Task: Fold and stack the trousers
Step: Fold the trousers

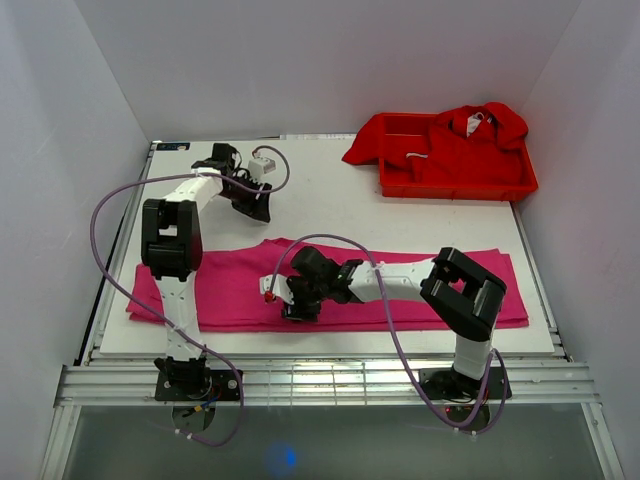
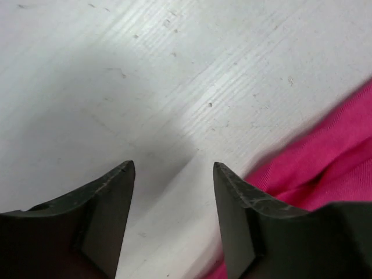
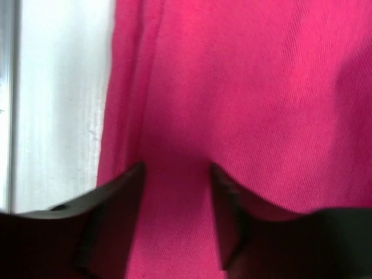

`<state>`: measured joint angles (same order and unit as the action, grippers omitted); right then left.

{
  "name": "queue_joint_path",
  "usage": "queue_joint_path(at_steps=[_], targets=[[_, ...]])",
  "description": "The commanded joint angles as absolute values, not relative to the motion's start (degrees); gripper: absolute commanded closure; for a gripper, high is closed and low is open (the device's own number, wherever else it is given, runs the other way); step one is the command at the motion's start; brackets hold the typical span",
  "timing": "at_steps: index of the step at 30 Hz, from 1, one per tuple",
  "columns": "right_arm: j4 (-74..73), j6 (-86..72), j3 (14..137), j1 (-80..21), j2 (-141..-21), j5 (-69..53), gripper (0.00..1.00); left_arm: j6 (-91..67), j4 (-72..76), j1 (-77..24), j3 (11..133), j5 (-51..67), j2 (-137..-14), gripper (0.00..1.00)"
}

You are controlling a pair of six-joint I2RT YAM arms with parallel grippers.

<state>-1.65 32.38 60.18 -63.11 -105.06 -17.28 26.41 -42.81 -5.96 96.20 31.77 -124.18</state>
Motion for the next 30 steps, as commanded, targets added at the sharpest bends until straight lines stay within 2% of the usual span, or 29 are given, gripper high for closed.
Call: queue_joint_path(at_steps=[1, 2, 3, 8, 10, 13, 14, 17, 20, 30], targets=[[-10.3, 28.0, 62.2, -62.9, -105.3, -22.8, 0.39, 23.6, -37.6, -4.1, 97.2, 30.3, -116.7, 0.32], [-10.4, 26.9, 63.1, -61.0, -104.1, -24.5, 0.29, 23.6, -38.2, -3.5, 97.1, 31.3, -115.4, 0.29], [-11.3, 25.9, 64.1, -59.8, -103.4, -25.8, 0.27, 23.8, -40.8, -2.1, 96.9, 32.6, -112.8, 0.29], [-13.0, 18.2, 68.2, -47.1, -98.1, -37.6, 0.25, 29.6, -48.1, 2.3, 89.8, 38.9, -102.4, 0.30], [-14.1, 17.4, 68.1, -43.4, -96.5, -39.0, 0.27, 32.6, -51.1, 3.9, 84.0, 40.0, -97.7, 0.30], [-18.5, 21.3, 68.3, -37.3, -94.6, -37.3, 0.35, 36.1, -53.9, 5.5, 77.3, 41.0, -93.8, 0.33], [-21.7, 22.8, 68.0, -34.3, -94.1, -35.6, 0.42, 37.5, -54.4, 6.0, 72.8, 41.3, -91.7, 0.34], [-25.8, 29.2, 66.5, -27.6, -94.0, -32.9, 0.50, 40.9, -54.8, 6.4, 63.9, 40.6, -88.5, 0.37], [-29.0, 36.2, 66.1, -22.6, -94.8, -27.6, 0.55, 42.9, -54.0, 6.7, 57.0, 38.4, -87.3, 0.39], [-30.1, 53.5, 59.0, -14.2, -96.2, -17.1, 0.53, 44.0, -48.9, 7.7, 48.9, 31.3, -89.2, 0.39]])
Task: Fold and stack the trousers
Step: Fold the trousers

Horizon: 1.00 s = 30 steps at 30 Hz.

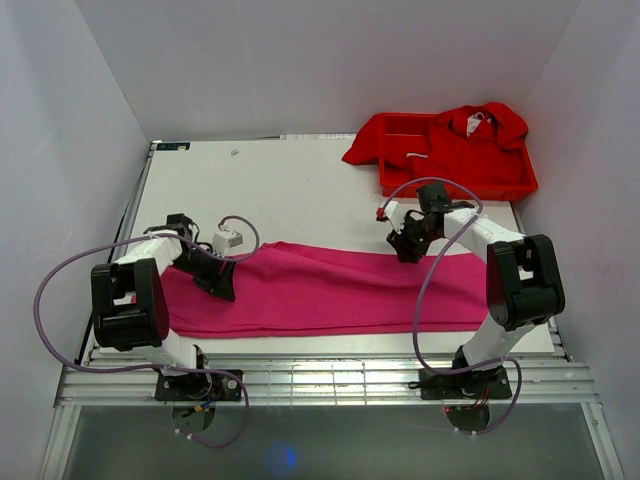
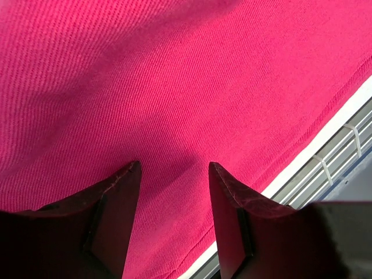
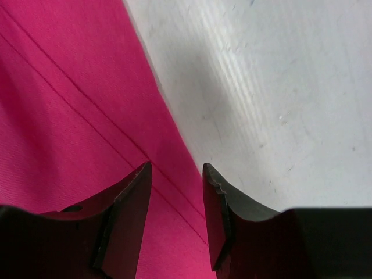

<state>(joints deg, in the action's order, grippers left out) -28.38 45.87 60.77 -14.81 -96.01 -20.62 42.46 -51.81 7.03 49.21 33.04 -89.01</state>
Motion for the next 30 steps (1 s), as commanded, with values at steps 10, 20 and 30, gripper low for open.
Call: queue_joint_path(at_steps=[10, 20, 30], targets=[[-26.5, 54.4, 55.0, -11.2, -94.9, -10.8, 0.51, 43.4, -47.4, 9.3, 49.1, 30.5, -92.5, 0.39], [-40.5, 39.4, 72.9, 13.4, -96.2, -15.2, 0.46, 41.3, -44.6, 9.4, 48.7, 30.6, -94.2, 0.38], [-41.4, 38.8, 73.0, 28.8, -102.3, -15.3, 0.49, 39.8, -43.4, 9.5, 49.0, 30.2, -94.0, 0.38]])
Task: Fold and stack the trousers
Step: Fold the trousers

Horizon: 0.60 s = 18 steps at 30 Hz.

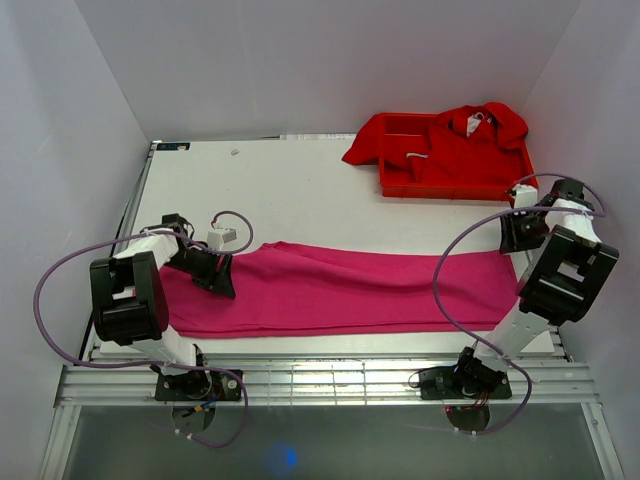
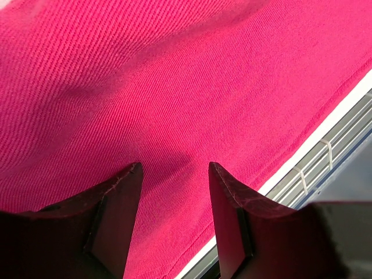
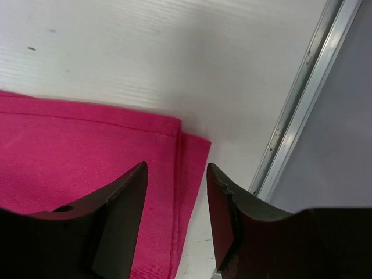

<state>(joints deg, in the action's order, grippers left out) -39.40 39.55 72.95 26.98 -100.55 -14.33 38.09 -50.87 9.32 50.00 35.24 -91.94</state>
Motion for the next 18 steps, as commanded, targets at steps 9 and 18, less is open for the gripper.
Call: queue_joint_path(at_steps=[9, 18], targets=[[-39.2, 39.6, 70.9, 32.1, -105.4, -17.7, 0.49, 39.3, -43.4, 9.4, 48.9, 30.1, -93.4, 0.38], [-39.9, 39.3, 70.2, 32.1, -103.6, -20.2, 0.53, 39.5, -43.4, 9.4, 48.3, 29.9, -93.1, 0.38]])
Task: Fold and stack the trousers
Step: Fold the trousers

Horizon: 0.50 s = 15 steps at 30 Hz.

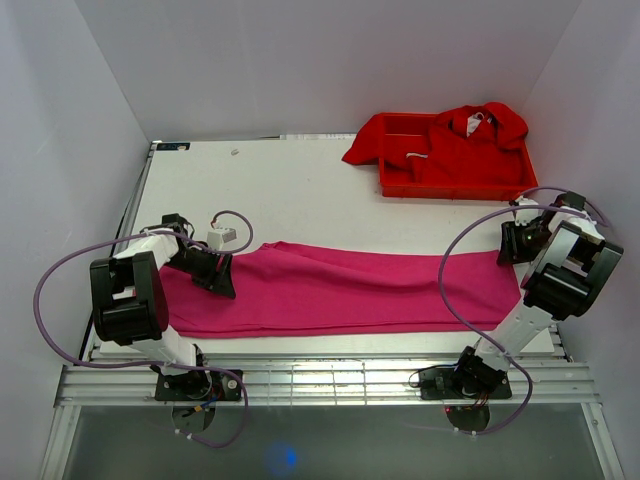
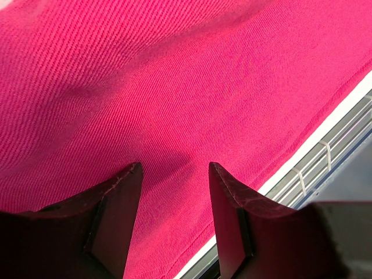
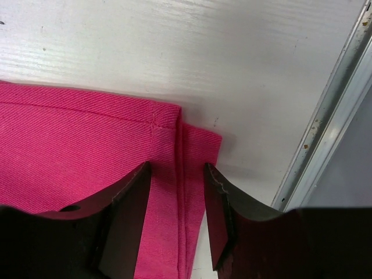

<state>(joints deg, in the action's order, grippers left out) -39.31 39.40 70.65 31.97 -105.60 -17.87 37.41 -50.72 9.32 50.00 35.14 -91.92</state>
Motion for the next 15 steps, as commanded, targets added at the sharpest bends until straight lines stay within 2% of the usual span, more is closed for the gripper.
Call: queue_joint_path(at_steps=[1, 7, 12, 15], targets=[[-39.9, 39.3, 70.1, 32.0, -103.2, -20.6, 0.53, 39.6, -43.3, 9.4, 48.3, 29.9, -93.2, 0.38], [-40.3, 39.3, 69.5, 32.0, -105.5, -20.2, 0.57, 39.5, -43.2, 9.3, 48.8, 30.1, -93.7, 0.38], [-40.1, 39.5, 68.1, 32.0, -105.0, -19.9, 0.65, 39.7, -43.2, 9.4, 48.5, 29.5, -93.3, 0.38], [-40.5, 39.5, 67.5, 32.1, -104.7, -19.5, 0.66, 39.6, -43.2, 9.4, 48.5, 29.4, -93.4, 0.38]])
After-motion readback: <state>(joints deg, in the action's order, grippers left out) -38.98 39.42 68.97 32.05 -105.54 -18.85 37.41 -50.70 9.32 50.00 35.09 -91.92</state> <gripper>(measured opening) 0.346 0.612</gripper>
